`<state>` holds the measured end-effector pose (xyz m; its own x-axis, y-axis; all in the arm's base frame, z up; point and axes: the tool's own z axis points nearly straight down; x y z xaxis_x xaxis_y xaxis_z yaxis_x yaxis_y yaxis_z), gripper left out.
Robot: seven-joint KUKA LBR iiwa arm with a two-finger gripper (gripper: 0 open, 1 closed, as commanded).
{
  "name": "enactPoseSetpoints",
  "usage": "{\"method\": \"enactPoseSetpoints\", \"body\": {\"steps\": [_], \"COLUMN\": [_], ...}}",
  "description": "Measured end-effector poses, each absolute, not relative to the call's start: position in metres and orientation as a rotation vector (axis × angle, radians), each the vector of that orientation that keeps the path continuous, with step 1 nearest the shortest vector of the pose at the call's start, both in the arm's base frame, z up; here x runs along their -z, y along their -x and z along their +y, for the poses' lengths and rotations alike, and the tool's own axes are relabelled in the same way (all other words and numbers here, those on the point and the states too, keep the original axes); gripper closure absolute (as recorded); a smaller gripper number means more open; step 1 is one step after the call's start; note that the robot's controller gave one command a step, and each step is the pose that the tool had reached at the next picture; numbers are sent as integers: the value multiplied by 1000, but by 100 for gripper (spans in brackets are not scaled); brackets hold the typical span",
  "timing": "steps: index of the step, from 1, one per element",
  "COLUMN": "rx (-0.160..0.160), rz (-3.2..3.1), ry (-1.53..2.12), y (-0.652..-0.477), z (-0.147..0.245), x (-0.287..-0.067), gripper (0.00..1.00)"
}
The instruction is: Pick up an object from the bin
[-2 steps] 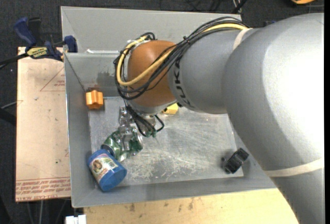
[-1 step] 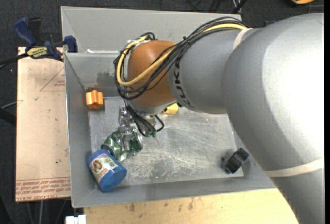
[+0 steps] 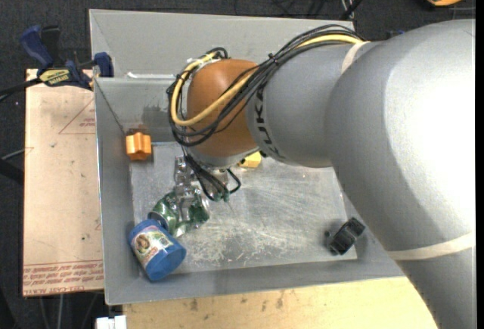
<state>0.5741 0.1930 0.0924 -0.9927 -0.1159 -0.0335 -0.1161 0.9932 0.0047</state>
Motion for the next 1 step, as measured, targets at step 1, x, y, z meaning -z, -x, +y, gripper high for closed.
{"method": "enactPoseSetpoints", "body": {"steps": [1], "rx": [-10], "rz": [3103], "ry": [181], "y": [-574], "z": [193], "x": [-92], "gripper": [100]}}
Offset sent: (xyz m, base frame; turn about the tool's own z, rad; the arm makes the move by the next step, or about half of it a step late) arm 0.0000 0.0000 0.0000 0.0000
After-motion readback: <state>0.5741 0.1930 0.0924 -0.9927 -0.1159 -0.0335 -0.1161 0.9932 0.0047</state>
